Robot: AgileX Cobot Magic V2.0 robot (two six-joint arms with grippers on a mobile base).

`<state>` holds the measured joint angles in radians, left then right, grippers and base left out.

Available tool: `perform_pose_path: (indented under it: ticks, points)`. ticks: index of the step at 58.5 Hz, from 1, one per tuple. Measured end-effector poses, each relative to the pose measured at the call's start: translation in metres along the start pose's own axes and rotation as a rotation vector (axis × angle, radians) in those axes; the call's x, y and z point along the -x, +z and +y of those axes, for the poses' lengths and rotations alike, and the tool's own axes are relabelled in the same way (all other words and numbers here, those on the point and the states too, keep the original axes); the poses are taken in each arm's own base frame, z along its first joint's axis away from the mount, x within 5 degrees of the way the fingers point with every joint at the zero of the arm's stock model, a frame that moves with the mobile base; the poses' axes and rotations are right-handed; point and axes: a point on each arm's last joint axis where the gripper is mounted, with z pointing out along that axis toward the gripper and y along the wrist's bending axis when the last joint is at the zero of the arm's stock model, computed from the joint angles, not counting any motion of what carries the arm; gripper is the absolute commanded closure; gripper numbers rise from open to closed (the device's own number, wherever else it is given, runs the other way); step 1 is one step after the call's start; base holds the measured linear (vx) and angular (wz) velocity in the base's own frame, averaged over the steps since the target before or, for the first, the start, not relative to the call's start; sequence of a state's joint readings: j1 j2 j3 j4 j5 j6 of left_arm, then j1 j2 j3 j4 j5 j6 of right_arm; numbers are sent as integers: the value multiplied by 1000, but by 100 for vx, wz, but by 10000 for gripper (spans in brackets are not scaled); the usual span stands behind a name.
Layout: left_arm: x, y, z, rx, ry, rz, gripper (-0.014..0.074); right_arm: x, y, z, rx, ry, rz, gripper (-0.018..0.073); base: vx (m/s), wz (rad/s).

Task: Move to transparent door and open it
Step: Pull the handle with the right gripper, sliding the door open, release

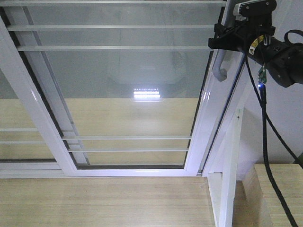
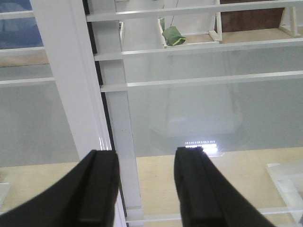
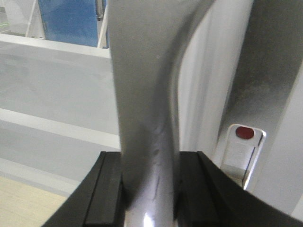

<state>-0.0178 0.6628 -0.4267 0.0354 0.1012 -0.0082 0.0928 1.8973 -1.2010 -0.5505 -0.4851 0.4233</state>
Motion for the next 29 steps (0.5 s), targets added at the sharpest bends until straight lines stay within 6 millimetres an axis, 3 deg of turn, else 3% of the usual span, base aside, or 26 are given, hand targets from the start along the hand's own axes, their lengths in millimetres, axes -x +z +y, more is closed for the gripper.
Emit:
perform_pose_path:
  ticks: [29]
  points:
    - [0,0,0,0,0,0,176,3,9,52,116,-57,-15,270,0,0]
